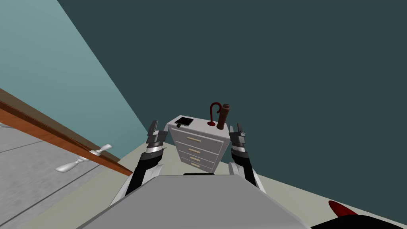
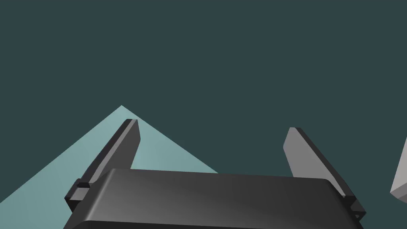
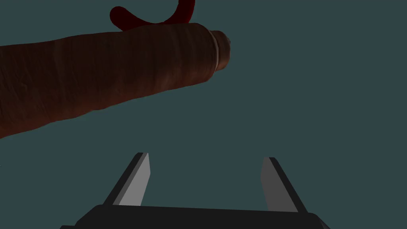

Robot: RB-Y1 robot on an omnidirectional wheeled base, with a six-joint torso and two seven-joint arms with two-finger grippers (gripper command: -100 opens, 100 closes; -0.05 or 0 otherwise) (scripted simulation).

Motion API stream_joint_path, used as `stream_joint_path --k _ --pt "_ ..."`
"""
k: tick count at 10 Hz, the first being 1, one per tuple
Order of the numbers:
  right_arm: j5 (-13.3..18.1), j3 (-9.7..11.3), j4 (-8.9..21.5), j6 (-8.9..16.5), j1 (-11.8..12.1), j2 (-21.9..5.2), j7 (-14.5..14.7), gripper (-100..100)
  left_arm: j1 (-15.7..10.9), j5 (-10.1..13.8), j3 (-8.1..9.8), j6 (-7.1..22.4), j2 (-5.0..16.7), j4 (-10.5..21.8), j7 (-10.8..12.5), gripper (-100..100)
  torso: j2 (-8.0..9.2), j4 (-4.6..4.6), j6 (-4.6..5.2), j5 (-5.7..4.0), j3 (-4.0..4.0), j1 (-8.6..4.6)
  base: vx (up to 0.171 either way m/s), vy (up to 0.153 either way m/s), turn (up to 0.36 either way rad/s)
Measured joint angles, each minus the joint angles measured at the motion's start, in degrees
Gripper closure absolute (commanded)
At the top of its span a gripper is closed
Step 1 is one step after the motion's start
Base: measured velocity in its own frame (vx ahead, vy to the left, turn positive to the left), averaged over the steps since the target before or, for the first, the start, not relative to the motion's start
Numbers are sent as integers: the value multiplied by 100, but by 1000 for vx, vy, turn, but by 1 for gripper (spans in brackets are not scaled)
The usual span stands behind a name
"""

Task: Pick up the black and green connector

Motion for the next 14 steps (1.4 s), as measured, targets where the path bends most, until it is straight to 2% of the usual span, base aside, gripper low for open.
stream_joint_path --k 4,9,14 --pt "0 0 0 0 -2 0 0 0 -341 148 3 535 535 26 -168 -100 54 12 0 5 32 20 -139 45 64" --pt "0 0 0 0 -1 0 0 0 -794 330 30 1219 824 100 -346 -100 27 6 -1 2 16 9 -75 25 65" --pt "0 0 0 0 -1 0 0 0 -1190 482 32 1958 964 111 -508 -100 19 5 0 2 12 6 -58 25 65"
